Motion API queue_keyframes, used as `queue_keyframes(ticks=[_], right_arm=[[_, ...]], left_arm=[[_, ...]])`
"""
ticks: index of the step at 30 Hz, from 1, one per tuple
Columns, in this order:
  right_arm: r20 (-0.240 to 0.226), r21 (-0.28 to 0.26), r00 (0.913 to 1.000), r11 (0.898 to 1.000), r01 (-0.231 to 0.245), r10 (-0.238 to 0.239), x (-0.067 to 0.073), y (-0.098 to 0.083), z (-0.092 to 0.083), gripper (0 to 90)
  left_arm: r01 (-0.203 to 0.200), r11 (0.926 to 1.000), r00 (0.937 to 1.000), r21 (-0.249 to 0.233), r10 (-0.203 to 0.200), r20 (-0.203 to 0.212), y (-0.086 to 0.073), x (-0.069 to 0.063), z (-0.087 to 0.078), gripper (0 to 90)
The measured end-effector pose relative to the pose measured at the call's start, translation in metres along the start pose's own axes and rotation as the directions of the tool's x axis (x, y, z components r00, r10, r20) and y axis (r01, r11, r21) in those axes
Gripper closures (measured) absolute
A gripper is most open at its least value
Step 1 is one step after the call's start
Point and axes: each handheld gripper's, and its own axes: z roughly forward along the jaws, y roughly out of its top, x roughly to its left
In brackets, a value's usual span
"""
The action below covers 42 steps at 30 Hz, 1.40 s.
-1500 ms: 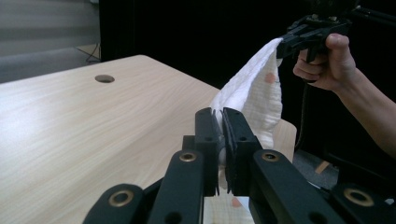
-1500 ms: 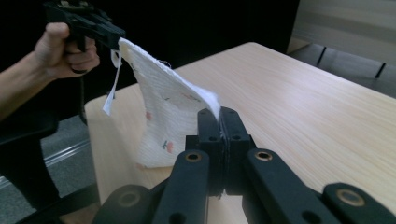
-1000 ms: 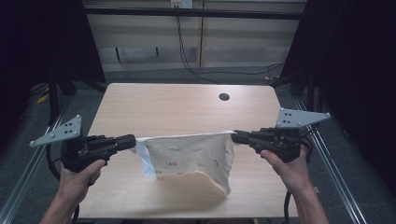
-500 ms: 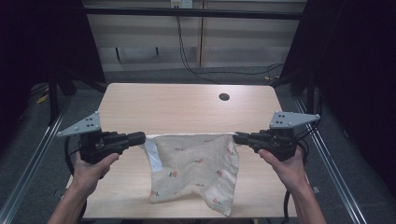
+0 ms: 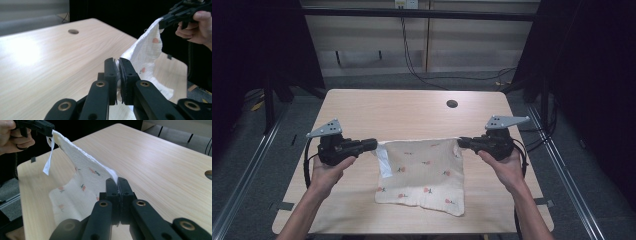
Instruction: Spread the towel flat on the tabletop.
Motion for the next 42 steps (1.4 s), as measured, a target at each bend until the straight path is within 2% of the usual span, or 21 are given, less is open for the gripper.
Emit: queue_keyframes(ticks=[1,5,8,9,12,15,17,21,24,26,29,31,34,36,37,39,42], right_arm=[[0.008,0.01,0.9999,1.0,-0.006,0.006,-0.006,-0.002,0.008,89.2],[0.028,0.032,0.9996,0.999,-0.004,0.003,-0.012,-0.004,0.02,89.1],[0.025,0.023,0.9996,1.0,-0.016,0.016,-0.019,-0.006,0.03,89.1],[0.022,0.015,0.9995,1.0,-0.024,0.024,-0.024,-0.007,0.036,89.1],[0.02,0.015,0.9995,1.0,-0.024,0.024,-0.027,-0.007,0.042,89.1],[0.02,0.017,0.9994,0.999,-0.029,0.029,-0.031,-0.01,0.05,89.1],[0.024,0.023,0.9987,0.999,-0.045,0.045,-0.037,-0.015,0.058,89.1],[0.03,0.042,0.9976,0.997,-0.063,0.062,-0.045,-0.021,0.063,89.1],[0.043,0.052,0.9964,0.996,-0.075,0.073,-0.052,-0.023,0.068,89.1],[0.051,0.053,0.9954,0.995,-0.084,0.081,-0.056,-0.024,0.071,89.0],[0.085,0.072,0.9928,0.993,-0.091,0.085,-0.065,-0.028,0.078,88.8],[0.091,0.078,0.9925,0.993,-0.089,0.082,-0.067,-0.029,0.08,88.8],[0.106,0.079,0.9884,0.99,-0.117,0.108,-0.074,-0.034,0.088,88.8],[0.119,0.089,0.9864,0.988,-0.125,0.114,-0.077,-0.036,0.093,88.8],[0.122,0.091,0.9857,0.988,-0.128,0.117,-0.078,-0.037,0.095,88.8],[0.135,0.101,0.9828,0.985,-0.14,0.126,-0.083,-0.041,0.101,87.2],[0.154,0.108,0.979,0.982,-0.152,0.134,-0.085,-0.042,0.102,84.0]], left_arm=[[0.007,0.9998,1.0,0.018,-0.007,-0.006,-0.005,0.005,0.004,85.5],[0.02,0.999,0.9996,0.04,-0.019,-0.019,-0.012,0.01,0.007,85.5],[0.038,0.9985,0.9991,0.04,-0.037,-0.019,-0.015,0.015,0.006,85.5],[0.04,0.9984,0.999,0.04,-0.039,-0.02,-0.016,0.016,0.005,85.5],[0.037,0.998,0.9987,0.051,-0.035,-0.038,-0.017,0.018,0.007,85.4],[0.046,0.9968,0.9979,0.065,-0.042,-0.049,-0.021,0.025,0.014,85.5],[0.068,0.9949,0.9966,0.074,-0.064,-0.052,-0.026,0.033,0.02,85.5],[0.08,0.9939,0.9958,0.075,-0.076,-0.052,-0.029,0.041,0.029,85.4],[0.099,0.9918,0.9941,0.081,-0.095,-0.052,-0.032,0.047,0.039,85.3],[0.099,0.99,0.9937,0.101,-0.093,-0.063,-0.034,0.053,0.047,85.0],[0.115,0.9867,0.9911,0.114,-0.107,-0.08,-0.035,0.061,0.058,85.0],[0.12,0.9868,0.9906,0.109,-0.111,-0.08,-0.036,0.063,0.061,85.0],[0.118,0.9852,0.9905,0.125,-0.108,-0.086,-0.038,0.064,0.068,85.0],[0.12,0.9836,0.9894,0.134,-0.108,-0.097,-0.04,0.064,0.072,84.5],[0.122,0.9821,0.9874,0.143,-0.105,-0.118,-0.041,0.065,0.075,83.2],[0.126,0.9786,0.9876,0.162,-0.108,-0.114,-0.042,0.067,0.08,81.6],[0.133,0.9773,0.9865,0.165,-0.114,-0.118,-0.043,0.07,0.083,81.7]])
